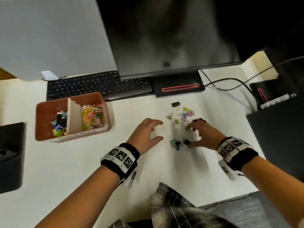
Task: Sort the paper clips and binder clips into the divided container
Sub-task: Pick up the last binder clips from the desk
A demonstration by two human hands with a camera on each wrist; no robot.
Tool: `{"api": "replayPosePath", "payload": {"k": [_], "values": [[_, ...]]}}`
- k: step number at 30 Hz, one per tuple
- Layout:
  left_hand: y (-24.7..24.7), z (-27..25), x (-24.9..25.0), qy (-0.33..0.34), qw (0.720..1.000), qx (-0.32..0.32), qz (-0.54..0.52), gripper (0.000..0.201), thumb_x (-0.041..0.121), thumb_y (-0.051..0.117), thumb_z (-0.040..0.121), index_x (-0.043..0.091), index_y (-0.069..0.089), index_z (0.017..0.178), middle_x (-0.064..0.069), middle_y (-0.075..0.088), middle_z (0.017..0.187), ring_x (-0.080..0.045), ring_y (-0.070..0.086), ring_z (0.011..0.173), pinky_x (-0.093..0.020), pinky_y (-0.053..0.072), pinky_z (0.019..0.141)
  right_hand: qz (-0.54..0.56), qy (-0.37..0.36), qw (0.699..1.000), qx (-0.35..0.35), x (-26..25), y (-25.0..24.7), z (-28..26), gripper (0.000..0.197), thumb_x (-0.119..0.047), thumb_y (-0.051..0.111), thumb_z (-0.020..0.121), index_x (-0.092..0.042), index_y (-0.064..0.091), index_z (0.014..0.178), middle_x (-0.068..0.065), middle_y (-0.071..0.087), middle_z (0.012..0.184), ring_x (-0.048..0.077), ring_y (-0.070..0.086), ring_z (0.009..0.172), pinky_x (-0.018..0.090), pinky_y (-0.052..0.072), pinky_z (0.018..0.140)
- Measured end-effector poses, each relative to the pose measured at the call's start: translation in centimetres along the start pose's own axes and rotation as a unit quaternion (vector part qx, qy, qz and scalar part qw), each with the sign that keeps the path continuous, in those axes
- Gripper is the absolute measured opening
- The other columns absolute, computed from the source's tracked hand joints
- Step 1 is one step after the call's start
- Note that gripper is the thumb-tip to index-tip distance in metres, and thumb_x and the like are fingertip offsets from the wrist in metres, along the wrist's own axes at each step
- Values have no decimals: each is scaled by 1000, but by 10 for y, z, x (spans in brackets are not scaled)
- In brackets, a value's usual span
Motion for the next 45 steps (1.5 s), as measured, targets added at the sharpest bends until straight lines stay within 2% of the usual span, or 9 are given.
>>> {"api": "replayPosePath", "payload": {"k": [3,9,12,17,22,32,36,41,45], "values": [[61,18,12,4,997,-64,43,55,30,71,77,26,48,127,-1,46,120,-15,46,110,-21,36,94,-11,-19,998,-57,13,26,-6,75,-43,78,67,-27,43,131,3,40,131,21,44,117,35,40,102],[119,34,3,-37,990,-88,100,51,18,74,74,20,55,121,-4,46,114,-21,45,107,-30,39,96,26,-78,996,-36,5,45,5,48,-30,73,74,-22,55,118,4,44,114,22,50,100,36,46,90],[112,38,-2,-31,994,-50,95,33,12,73,74,15,64,106,-1,51,99,-18,52,92,-31,44,87,57,-87,994,-19,9,39,10,35,-25,73,75,-16,61,107,5,49,105,22,51,94,38,47,86],[93,42,-14,-64,995,1,72,19,13,74,74,14,65,91,6,50,83,-10,49,76,-6,32,66,70,-120,990,-12,17,31,17,26,-22,74,73,-13,62,94,5,57,95,22,54,90,40,48,82],[80,37,-24,-82,994,46,59,16,12,75,72,14,66,85,16,46,75,0,47,67,2,33,66,90,-133,987,13,26,19,20,34,-17,73,74,-17,61,106,-1,50,100,15,51,88,28,47,84],[48,25,-42,-157,980,115,-45,17,16,78,71,20,62,78,3,66,75,-3,53,61,-4,40,61,91,-160,982,31,2,0,34,55,-15,62,85,-26,42,135,1,42,133,19,49,120,30,40,103],[33,23,-49,-167,977,128,-39,18,16,77,70,22,62,78,2,67,78,-5,54,61,-4,39,61,27,-138,990,11,-25,10,58,56,-10,56,89,-24,36,140,2,39,135,21,53,112,26,45,89],[24,18,-54,-170,976,124,-49,18,16,77,71,24,62,78,1,68,80,-6,53,61,-5,40,60,-58,-111,991,44,-29,13,77,32,-5,51,87,-18,56,116,1,53,120,28,59,102,44,55,72],[18,10,-50,-159,977,122,-69,19,15,77,71,24,62,78,1,66,80,-1,49,57,-6,40,59,-81,-116,989,38,-30,11,70,26,-16,48,91,-19,56,115,1,56,120,25,57,106,41,53,76]]}}
Point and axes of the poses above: each hand's wrist, its own z-axis towards the middle knuckle, its own y-axis out of the palm, x = y × z, the point moved 10 cm from there along z, towards the middle knuckle
